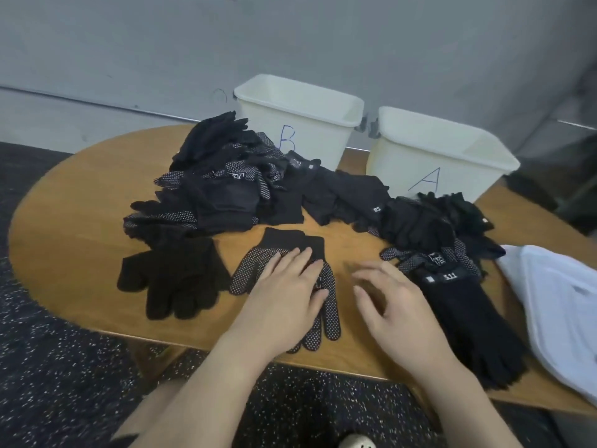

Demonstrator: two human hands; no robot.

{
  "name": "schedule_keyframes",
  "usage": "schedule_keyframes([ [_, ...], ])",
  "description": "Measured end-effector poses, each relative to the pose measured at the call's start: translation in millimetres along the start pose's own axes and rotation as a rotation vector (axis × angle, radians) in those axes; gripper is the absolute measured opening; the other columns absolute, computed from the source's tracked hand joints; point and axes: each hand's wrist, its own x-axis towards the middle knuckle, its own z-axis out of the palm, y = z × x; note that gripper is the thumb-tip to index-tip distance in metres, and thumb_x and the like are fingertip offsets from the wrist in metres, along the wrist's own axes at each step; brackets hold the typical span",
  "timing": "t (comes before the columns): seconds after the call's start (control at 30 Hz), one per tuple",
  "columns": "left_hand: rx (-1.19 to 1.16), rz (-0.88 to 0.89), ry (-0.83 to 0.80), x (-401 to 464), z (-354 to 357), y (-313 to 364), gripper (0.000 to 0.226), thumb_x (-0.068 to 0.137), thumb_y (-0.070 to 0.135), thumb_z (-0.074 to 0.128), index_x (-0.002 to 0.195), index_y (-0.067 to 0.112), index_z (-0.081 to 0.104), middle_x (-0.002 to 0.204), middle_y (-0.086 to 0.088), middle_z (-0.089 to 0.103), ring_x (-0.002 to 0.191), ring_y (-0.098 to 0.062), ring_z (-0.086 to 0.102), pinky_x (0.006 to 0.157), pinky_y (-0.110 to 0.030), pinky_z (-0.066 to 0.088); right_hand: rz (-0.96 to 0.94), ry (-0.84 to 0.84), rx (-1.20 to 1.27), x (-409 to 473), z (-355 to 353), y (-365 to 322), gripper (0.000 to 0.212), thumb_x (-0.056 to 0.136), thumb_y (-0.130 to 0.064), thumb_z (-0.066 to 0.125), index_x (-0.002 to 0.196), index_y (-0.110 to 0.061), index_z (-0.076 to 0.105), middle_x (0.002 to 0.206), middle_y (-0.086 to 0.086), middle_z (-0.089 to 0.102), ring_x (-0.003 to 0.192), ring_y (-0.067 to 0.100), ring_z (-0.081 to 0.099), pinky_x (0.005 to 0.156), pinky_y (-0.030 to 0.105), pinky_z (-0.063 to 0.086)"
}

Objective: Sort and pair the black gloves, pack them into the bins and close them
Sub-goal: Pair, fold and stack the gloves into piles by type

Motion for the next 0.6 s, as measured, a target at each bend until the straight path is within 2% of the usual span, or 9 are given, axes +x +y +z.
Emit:
schedule_keyframes([
  [0.13, -0.025, -0.029, 0.000, 22, 9, 7, 0.059, 0.109, 0.050, 0.032, 0.163, 0.026, 0.027, 0.172, 0.004, 0.017, 0.159, -0.013, 0.009, 0.130, -0.034, -0.002, -0.012, 0.028, -0.058, 11, -17, 5, 0.020, 0.099, -0.024, 0.062, 0.114, -0.017, 0.073, 0.125, -0.010, 0.062, 0.114, 0.004, 0.057, 0.100, 0.017, 0.039],
  [0.3, -0.040, -0.024, -0.011, 43, 19, 18, 0.058, 0.109, 0.049, 0.032, 0.162, 0.024, 0.031, 0.172, 0.002, 0.020, 0.159, -0.015, 0.012, 0.130, -0.036, 0.000, 0.008, -0.009, -0.213, 56, -49, 29, 0.020, 0.097, -0.024, 0.065, 0.115, -0.017, 0.072, 0.123, -0.008, 0.063, 0.101, 0.011, 0.063, 0.091, 0.028, 0.052],
  [0.4, -0.040, -0.018, -0.010, 47, 22, 21, 0.058, 0.108, 0.049, 0.032, 0.161, 0.024, 0.032, 0.171, 0.001, 0.022, 0.159, -0.016, 0.013, 0.130, -0.038, 0.001, 0.031, -0.040, -0.332, 88, -55, 43, 0.027, 0.097, -0.026, 0.065, 0.121, -0.015, 0.070, 0.125, -0.004, 0.064, 0.111, 0.018, 0.062, 0.096, 0.031, 0.049],
  [0.6, -0.056, -0.001, 0.007, 44, 22, 18, 0.058, 0.108, 0.050, 0.033, 0.161, 0.026, 0.031, 0.171, 0.002, 0.021, 0.158, -0.015, 0.012, 0.129, -0.036, -0.002, 0.014, -0.044, -0.490, 140, -18, 40, 0.038, 0.095, -0.033, 0.067, 0.126, -0.012, 0.067, 0.123, 0.005, 0.066, 0.112, 0.027, 0.062, 0.099, 0.043, 0.046],
])
